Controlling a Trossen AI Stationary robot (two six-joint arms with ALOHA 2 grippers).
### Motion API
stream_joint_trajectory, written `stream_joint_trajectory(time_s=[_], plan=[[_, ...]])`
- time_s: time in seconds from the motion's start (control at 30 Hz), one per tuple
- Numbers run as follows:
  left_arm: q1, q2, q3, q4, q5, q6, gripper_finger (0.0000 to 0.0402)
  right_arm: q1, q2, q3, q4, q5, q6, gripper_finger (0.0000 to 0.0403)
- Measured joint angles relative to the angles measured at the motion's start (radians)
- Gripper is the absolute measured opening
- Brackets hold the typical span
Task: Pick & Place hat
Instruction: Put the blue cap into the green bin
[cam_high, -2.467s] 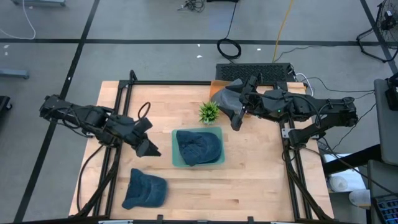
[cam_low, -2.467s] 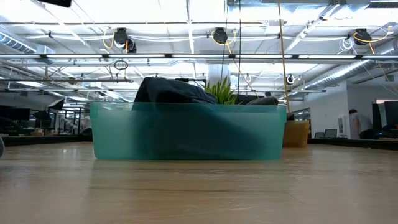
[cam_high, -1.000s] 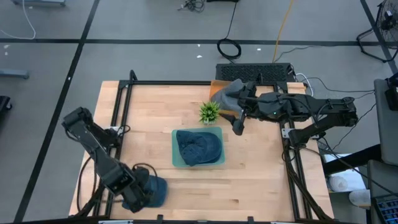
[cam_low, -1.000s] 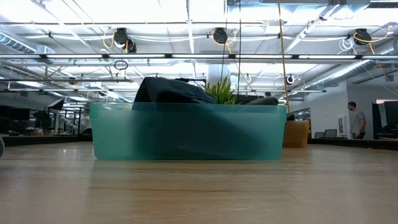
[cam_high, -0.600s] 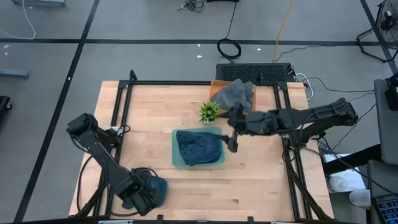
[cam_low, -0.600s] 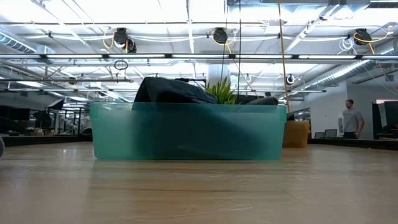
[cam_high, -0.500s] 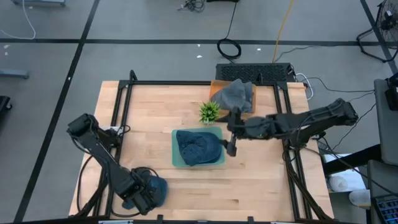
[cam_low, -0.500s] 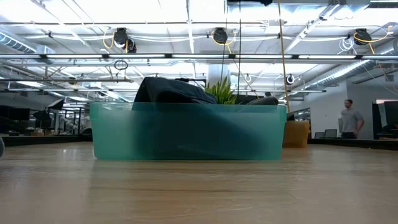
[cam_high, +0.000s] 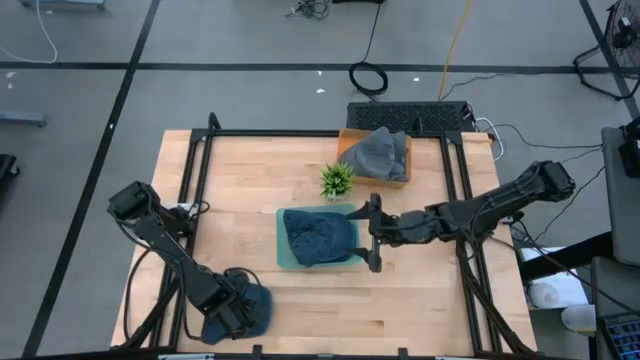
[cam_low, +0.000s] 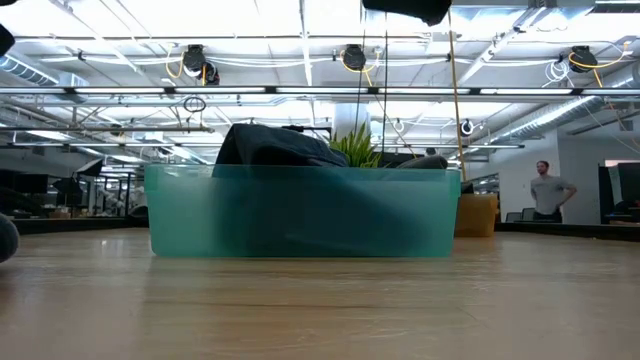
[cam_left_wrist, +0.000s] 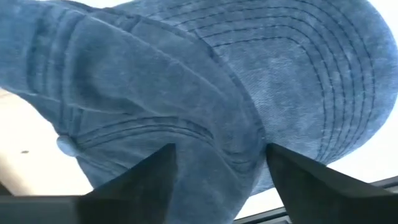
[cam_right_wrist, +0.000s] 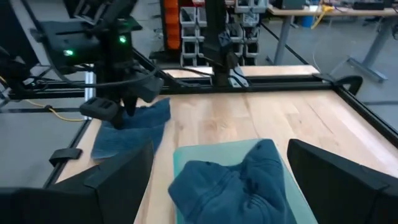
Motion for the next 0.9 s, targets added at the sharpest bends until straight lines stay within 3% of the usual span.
stream_joint_trajectory(time_s=[0.1,0.37,0.63,0.9], plan=[[0.006,0.000,-0.001,0.001,-0.001,0.000,0.0210,0.009,0.000,0.000,0.027,0.001,-0.015,0.0357],[0.007,0.001,-0.002,0.021,-0.023,0.038,0.0022,0.018,0.000,0.000,0.097,0.002,-0.029,0.0357],[0.007,0.001,-0.002,0.015,-0.045,0.146,0.0007,0.054,0.000,0.000,0.091,0.000,0.071,0.0357],[0.016,-0.009,-0.003,-0.095,-0.057,0.189,0.0004,0.075,0.000,0.000,0.094,0.058,0.052,0.0357]])
